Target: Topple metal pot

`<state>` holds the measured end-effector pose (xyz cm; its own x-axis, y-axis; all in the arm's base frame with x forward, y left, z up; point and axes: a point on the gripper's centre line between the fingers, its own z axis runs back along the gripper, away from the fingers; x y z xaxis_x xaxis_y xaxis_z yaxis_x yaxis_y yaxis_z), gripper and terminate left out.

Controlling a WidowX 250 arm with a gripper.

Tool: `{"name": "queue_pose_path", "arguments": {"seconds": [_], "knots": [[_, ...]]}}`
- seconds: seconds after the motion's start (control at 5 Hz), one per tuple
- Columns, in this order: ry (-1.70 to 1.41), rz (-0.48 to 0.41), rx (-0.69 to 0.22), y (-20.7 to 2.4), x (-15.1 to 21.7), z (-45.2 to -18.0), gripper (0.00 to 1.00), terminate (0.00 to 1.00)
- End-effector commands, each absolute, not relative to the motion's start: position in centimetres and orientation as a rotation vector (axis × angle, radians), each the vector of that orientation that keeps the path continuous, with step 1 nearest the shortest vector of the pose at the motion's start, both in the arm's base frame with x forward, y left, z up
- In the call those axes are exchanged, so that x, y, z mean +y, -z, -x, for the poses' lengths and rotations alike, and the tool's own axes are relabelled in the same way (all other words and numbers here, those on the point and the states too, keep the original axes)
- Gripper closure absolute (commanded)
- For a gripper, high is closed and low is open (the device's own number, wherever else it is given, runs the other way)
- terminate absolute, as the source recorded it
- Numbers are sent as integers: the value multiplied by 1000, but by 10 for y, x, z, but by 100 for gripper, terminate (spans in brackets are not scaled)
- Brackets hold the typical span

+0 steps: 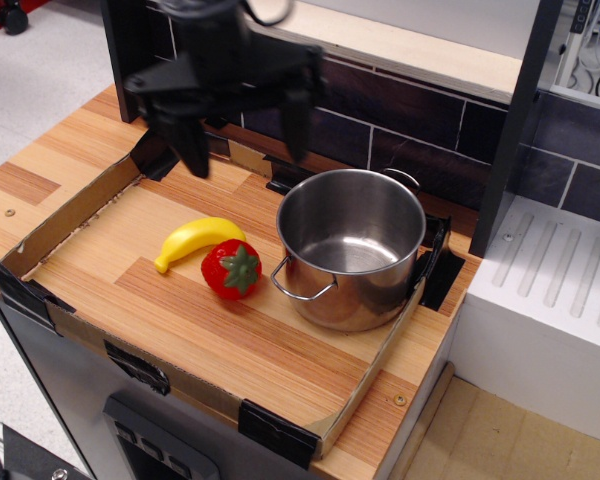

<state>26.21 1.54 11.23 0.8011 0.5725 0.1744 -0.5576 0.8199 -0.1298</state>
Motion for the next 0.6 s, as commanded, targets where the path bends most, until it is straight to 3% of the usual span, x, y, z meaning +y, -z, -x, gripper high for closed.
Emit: {"name": "queue_pose_path", "arguments": {"seconds": [0.0,0.4], "knots": [[-640,-4,-215,-90,11,-278,0,0],[-635,-26,-168,-72,12,-280,0,0]]}}
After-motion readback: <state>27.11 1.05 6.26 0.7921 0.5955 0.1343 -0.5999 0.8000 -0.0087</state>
